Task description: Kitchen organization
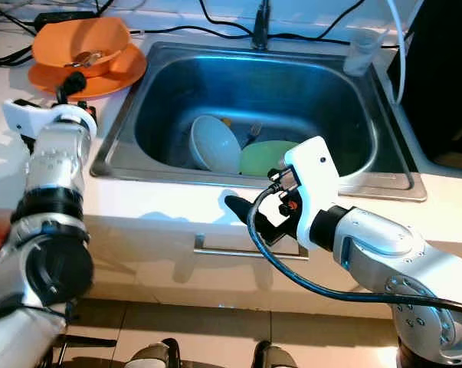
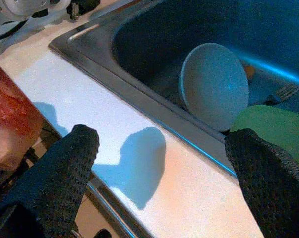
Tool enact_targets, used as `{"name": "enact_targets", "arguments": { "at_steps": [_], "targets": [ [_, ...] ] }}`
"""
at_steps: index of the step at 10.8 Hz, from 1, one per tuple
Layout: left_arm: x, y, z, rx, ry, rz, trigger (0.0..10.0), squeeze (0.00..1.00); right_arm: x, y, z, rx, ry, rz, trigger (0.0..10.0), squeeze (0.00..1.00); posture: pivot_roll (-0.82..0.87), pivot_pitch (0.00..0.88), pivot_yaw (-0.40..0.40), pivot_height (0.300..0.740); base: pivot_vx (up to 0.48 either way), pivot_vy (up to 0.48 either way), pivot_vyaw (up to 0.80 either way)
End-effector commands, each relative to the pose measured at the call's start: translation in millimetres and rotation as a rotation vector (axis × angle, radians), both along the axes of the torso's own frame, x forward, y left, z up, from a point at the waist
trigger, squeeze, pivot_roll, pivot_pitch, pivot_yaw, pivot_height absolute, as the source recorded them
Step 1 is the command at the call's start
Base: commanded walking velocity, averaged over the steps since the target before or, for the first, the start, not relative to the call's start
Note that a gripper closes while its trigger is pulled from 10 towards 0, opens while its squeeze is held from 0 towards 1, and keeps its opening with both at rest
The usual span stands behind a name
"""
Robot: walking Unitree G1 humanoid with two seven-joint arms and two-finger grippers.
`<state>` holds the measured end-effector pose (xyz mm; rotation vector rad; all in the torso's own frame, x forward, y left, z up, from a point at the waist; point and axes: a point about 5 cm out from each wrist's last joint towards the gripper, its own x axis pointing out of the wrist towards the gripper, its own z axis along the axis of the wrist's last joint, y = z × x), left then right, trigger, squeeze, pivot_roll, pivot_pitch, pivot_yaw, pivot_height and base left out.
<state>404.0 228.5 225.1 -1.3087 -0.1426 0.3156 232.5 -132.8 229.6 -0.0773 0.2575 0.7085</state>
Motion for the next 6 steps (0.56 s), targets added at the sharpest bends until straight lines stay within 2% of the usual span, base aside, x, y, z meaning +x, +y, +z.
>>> {"name": "enact_targets", "arguments": {
  "at_steps": [1, 2, 3, 4, 6],
  "targets": [
    [-4.4, -0.2, -38, -0.054, 0.148, 0.006, 10.0, 1.0, -2.4, -3.3, 3, -0.009, -0.003, -0.007, 10.0, 0.0, -0.18, 0.203, -0.036, 0.74, 0.0, 0.0, 0.0],
    [-3.8, 2.5, -40, -0.066, 0.157, 0.02, 10.0, 0.06, -2.6, -3.5, 3, -0.011, -0.004, -0.007, 10.0, 0.0, -0.18, 0.203, -0.036, 0.74, 0.0, 0.0, 0.0],
    [-4.0, 4.5, -41, -0.073, 0.158, 0.031, 10.0, 0.0, -2.8, -3.7, 4, -0.013, -0.005, -0.007, 10.0, 0.0, -0.19, 0.203, -0.038, 0.74, 0.0, 0.0, 0.0],
    [-4.5, 8.2, -41, -0.087, 0.158, 0.052, 1.8, 0.0, -3.3, -4.6, 4, -0.018, -0.005, -0.009, 10.0, 0.0, -0.2, 0.203, -0.039, 0.74, 0.0, 0.0, 0.0],
    [-4.8, 11.6, -44, -0.101, 0.164, 0.069, 0.0, 0.0, -4.3, -6.5, 5, -0.024, -0.003, -0.014, 10.0, 0.0, -0.21, 0.204, -0.041, 0.74, 0.0, 0.0, 0.0]
  ]
}}
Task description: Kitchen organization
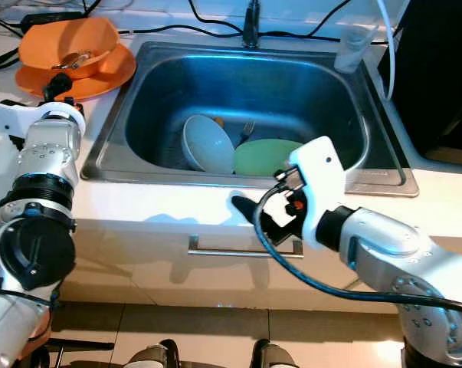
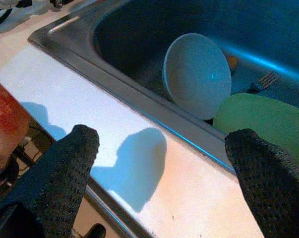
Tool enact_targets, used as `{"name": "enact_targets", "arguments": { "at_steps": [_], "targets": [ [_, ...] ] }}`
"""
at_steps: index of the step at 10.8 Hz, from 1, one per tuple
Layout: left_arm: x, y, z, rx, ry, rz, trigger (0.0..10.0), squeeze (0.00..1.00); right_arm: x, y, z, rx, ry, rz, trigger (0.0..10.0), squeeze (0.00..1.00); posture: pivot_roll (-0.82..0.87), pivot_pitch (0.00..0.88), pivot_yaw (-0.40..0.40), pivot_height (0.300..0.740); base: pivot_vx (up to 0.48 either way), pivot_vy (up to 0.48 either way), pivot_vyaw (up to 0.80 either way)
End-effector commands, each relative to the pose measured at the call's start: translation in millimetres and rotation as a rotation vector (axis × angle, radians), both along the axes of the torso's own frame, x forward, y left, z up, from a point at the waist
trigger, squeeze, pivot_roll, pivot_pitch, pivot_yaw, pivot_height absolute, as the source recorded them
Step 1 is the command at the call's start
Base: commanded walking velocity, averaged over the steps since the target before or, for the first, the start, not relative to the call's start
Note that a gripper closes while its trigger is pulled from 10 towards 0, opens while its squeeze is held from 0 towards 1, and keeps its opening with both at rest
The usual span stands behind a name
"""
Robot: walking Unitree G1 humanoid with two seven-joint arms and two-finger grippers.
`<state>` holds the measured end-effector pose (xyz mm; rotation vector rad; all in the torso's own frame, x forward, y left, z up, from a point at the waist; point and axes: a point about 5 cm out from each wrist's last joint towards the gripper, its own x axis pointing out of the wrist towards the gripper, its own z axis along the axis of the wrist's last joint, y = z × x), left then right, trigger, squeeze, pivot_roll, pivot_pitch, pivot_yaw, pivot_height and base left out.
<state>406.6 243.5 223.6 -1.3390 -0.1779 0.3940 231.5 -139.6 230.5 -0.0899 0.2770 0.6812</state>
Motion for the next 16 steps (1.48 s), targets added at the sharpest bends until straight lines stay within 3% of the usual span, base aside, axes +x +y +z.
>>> {"name": "enact_targets", "arguments": {
  "at_steps": [1, 2, 3, 9, 10, 11, 14, 16],
  "targets": [
    [-7.9, -2.5, -45, -0.083, 0.15, -0.001, 0.0, 0.0, -3.4, -0.1, 4, -0.006, -0.013, 0.012, 10.0, 0.0, -0.21, 0.205, -0.044, 0.74, 0.0, 0.0, 0.0],
    [-8.4, -2.0, -47, -0.088, 0.155, 0.003, 4.5, 0.0, -3.3, -0.6, 4, -0.008, -0.012, 0.011, 10.0, 0.0, -0.21, 0.206, -0.048, 0.74, 0.0, 0.0, 0.0],
    [-10.0, 0.4, -51, -0.117, 0.156, 0.014, 10.0, 0.0, -3.5, -0.8, 5, -0.01, -0.009, 0.014, 10.0, 0.0, -0.22, 0.206, -0.05, 0.74, 0.0, 0.0, 0.0],
    [-15.1, 8.0, -62, -0.209, 0.133, 0.048, 10.0, 0.0, -4.1, -1.2, 6, -0.014, -0.005, 0.015, 10.0, 0.0, -0.24, 0.209, -0.057, 0.74, 0.0, 0.0, 0.0],
    [-16.9, 10.4, -65, -0.216, 0.149, 0.059, 2.9, 0.0, -4.5, -1.6, 6, -0.016, -0.004, 0.015, 10.0, 0.0, -0.24, 0.21, -0.058, 0.74, 0.0, 0.0, 0.0],
    [-17.7, 11.7, -67, -0.213, 0.16, 0.062, 0.0, 0.0, -4.6, -1.7, 6, -0.017, -0.004, 0.015, 10.0, 0.0, -0.24, 0.21, -0.058, 0.74, 0.0, 0.0, 0.0],
    [-17.9, 15.1, -64, -0.208, 0.156, 0.074, 0.0, 0.0, -4.3, -2.2, 7, -0.018, -0.001, 0.015, 10.0, 0.0, -0.24, 0.211, -0.06, 0.74, 0.0, 0.0, 0.0],
    [-18.4, 16.9, -64, -0.191, 0.168, 0.072, 10.0, 0.0, -4.4, -2.0, 7, -0.017, -0.001, 0.015, 10.0, 0.0, -0.24, 0.213, -0.06, 0.74, 0.0, 0.0, 0.0]
  ]
}}
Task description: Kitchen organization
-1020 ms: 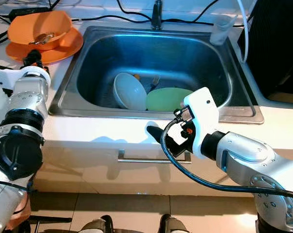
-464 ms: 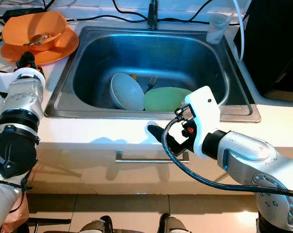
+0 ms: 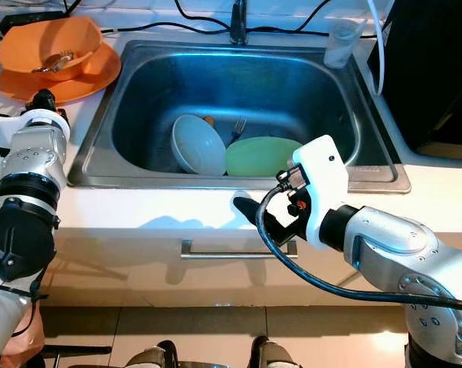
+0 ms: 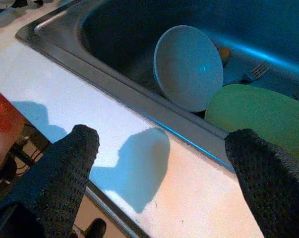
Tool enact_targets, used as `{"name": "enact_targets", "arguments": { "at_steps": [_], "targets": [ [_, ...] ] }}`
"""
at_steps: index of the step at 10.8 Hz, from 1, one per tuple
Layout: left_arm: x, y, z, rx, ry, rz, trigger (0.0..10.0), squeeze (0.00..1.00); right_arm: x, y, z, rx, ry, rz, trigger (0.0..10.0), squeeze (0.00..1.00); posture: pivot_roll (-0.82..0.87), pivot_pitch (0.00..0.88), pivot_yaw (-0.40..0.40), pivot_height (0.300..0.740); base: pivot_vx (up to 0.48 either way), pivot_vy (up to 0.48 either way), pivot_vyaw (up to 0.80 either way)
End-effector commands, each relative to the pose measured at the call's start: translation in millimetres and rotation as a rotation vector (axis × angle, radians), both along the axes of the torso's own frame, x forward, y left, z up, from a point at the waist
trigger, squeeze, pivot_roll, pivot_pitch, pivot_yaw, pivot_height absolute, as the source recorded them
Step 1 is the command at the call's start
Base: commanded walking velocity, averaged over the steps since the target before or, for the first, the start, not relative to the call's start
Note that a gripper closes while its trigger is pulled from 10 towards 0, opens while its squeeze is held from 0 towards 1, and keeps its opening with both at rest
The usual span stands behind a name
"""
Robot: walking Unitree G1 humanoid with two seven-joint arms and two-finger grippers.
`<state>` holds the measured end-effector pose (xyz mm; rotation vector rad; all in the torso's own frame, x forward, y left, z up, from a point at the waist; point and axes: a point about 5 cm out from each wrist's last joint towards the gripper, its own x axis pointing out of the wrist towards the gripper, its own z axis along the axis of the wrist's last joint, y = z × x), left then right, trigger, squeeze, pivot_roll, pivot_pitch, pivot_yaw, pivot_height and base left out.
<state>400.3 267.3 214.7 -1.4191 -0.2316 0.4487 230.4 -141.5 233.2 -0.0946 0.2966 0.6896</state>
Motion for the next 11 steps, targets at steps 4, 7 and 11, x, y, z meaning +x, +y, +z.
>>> {"name": "enact_targets", "arguments": {
  "at_steps": [4, 7, 11],
  "targets": [
    [-15.1, 0.0, -56.8, -0.107, 0.204, 0.013, 3.6, 0.0, -3.8, -0.4, 4.4, -0.009, -0.016, 0.007, 10.0, 0.0, -0.25, 0.215, -0.064, 0.74, 0.0, 0.0, 0.0],
    [-16.2, 2.4, -57.4, -0.102, 0.208, 0.022, 0.0, 0.0, -4.2, -0.7, 4.6, -0.01, -0.016, 0.005, 10.0, 0.0, -0.25, 0.217, -0.065, 0.74, 0.0, 0.0, 0.0],
    [-17.1, 1.3, -61.0, -0.098, 0.23, 0.019, 0.0, 0.0, -4.9, -1.6, 4.2, -0.012, -0.012, 0.002, 10.0, 0.0, -0.26, 0.22, -0.065, 0.74, 0.0, 0.0, 0.0]
  ]
}}
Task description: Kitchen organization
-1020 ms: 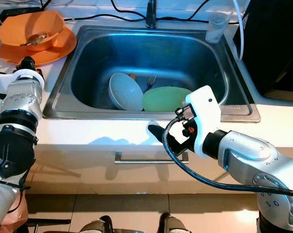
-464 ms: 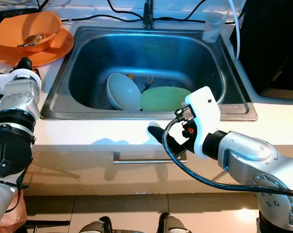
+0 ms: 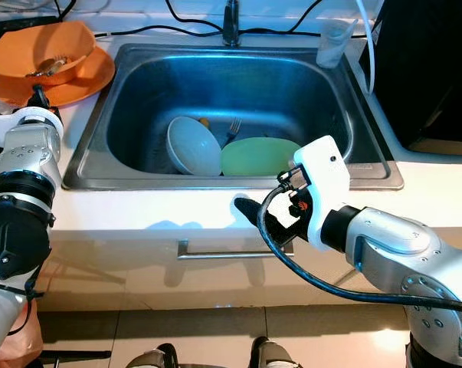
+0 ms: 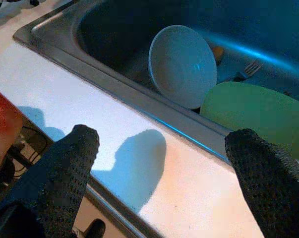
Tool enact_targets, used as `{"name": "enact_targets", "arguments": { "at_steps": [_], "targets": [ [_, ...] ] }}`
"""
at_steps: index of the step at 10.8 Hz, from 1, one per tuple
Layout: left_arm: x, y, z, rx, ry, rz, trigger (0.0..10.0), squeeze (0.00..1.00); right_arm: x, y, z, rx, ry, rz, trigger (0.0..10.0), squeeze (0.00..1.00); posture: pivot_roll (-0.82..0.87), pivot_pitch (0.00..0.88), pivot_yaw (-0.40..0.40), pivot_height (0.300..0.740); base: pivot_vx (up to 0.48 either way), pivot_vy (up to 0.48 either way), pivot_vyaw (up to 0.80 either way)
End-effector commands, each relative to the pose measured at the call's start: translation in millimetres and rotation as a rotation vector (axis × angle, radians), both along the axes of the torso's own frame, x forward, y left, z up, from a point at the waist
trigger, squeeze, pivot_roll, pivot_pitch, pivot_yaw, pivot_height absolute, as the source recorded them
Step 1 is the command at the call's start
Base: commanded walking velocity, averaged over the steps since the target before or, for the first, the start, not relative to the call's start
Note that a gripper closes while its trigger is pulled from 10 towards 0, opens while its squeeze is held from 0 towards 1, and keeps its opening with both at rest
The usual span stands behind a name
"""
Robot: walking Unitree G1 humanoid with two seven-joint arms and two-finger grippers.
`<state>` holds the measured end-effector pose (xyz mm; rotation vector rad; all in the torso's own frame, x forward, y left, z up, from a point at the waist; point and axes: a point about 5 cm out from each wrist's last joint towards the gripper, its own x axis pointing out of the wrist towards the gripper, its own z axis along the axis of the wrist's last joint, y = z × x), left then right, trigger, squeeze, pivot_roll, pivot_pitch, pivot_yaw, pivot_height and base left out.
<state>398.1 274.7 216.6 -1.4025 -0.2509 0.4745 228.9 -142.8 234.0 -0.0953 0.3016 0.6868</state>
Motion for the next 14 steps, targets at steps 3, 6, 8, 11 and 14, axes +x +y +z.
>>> {"name": "enact_targets", "arguments": {
  "at_steps": [3, 6, 8, 11, 14],
  "targets": [
    [-12.5, -7.4, -57, -0.104, 0.217, -0.013, 0.0, 0.0, -3.1, -0.2, 3, -0.009, -0.014, 0.005, 10.0, 0.0, -0.25, 0.216, -0.065, 0.74, 0.0, 0.0, 0.0],
    [-13.2, -5.5, -57, -0.099, 0.217, -0.008, 0.0, 0.0, -2.2, 0.5, 3, -0.008, -0.016, 0.008, 10.0, 0.0, -0.25, 0.209, -0.065, 0.74, 0.0, 0.0, 0.0],
    [-13.0, -5.7, -57, -0.096, 0.218, -0.01, 0.0, 0.0, -1.8, 0.5, 3, -0.009, -0.016, 0.008, 10.0, 0.0, -0.25, 0.206, -0.064, 0.74, 0.0, 0.0, 0.0],
    [-10.7, -7.4, -52, -0.085, 0.209, -0.018, 0.0, 0.0, -1.6, 0.6, 3, -0.01, -0.017, 0.01, 10.0, 0.0, -0.24, 0.204, -0.062, 0.74, 0.0, 0.0, 0.0],
    [-10.5, -5.8, -50, -0.084, 0.194, -0.023, 0.0, 0.0, -1.3, 0.7, 2, -0.009, -0.014, 0.013, 10.0, 0.0, -0.23, 0.207, -0.062, 0.74, 0.0, 0.0, 0.0]
  ]
}}
